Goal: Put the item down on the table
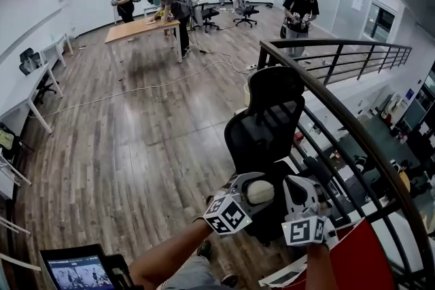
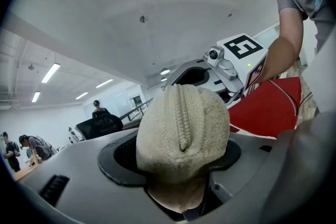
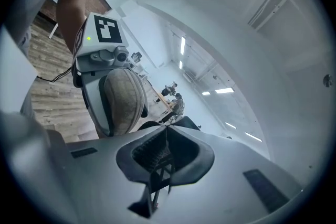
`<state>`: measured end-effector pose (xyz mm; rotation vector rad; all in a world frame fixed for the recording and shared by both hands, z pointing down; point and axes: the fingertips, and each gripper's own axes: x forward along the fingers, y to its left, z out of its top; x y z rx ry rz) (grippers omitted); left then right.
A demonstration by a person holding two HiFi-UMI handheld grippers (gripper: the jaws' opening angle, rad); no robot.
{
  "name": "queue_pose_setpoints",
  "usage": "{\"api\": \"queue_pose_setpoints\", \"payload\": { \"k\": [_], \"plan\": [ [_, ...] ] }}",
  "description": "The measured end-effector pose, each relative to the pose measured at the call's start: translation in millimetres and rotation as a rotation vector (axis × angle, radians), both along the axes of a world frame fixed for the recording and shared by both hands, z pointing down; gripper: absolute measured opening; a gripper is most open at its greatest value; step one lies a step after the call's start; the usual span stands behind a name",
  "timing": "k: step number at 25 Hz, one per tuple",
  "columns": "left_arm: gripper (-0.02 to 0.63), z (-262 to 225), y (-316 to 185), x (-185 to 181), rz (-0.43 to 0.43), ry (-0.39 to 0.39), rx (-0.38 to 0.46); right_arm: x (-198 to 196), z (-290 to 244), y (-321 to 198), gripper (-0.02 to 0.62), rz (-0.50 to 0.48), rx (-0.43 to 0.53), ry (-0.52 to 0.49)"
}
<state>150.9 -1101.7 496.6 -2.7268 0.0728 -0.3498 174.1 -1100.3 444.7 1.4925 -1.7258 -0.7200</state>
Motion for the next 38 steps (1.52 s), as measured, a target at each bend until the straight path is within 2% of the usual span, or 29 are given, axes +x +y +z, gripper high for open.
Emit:
{"api": "queue_pose_setpoints", "payload": {
  "k": [9, 14, 19, 24, 30, 35, 38],
  "plan": [
    [0.307, -14.7, -71.7, 78.8, 0.154, 0.035, -0.032, 69.7, -12.4, -67.1, 0.006, 0.122, -0.002, -0.020],
    [0.307, -9.3, -119.6, 112.2, 0.235, 0.035, -0.048, 118.3, 21.5, -109.8, 0.006, 0.249, -0.075, 0.039],
    [0.307, 10.1, -134.1, 148.1, 0.297, 0.011, -0.077, 168.2, 53.9, -116.9, 0.006, 0.366, -0.122, -0.031],
    [0.307, 35.9, -128.4, 194.9, 0.329, -0.015, -0.090, 216.3, 83.6, -108.7, 0.006, 0.397, -0.144, -0.087],
    [0.307, 71.5, -108.6, 254.0, 0.336, -0.091, -0.092, 275.6, 113.9, -93.2, 0.006, 0.393, -0.155, -0.148],
    [0.307, 72.5, -110.8, 274.5, 0.316, -0.128, -0.092, 294.8, 108.5, -92.8, 0.006, 0.385, -0.146, -0.186],
    [0.307, 87.3, -113.2, 296.2, 0.318, -0.142, -0.089, 316.5, 123.4, -93.6, 0.006, 0.381, -0.137, -0.211]
  ]
}}
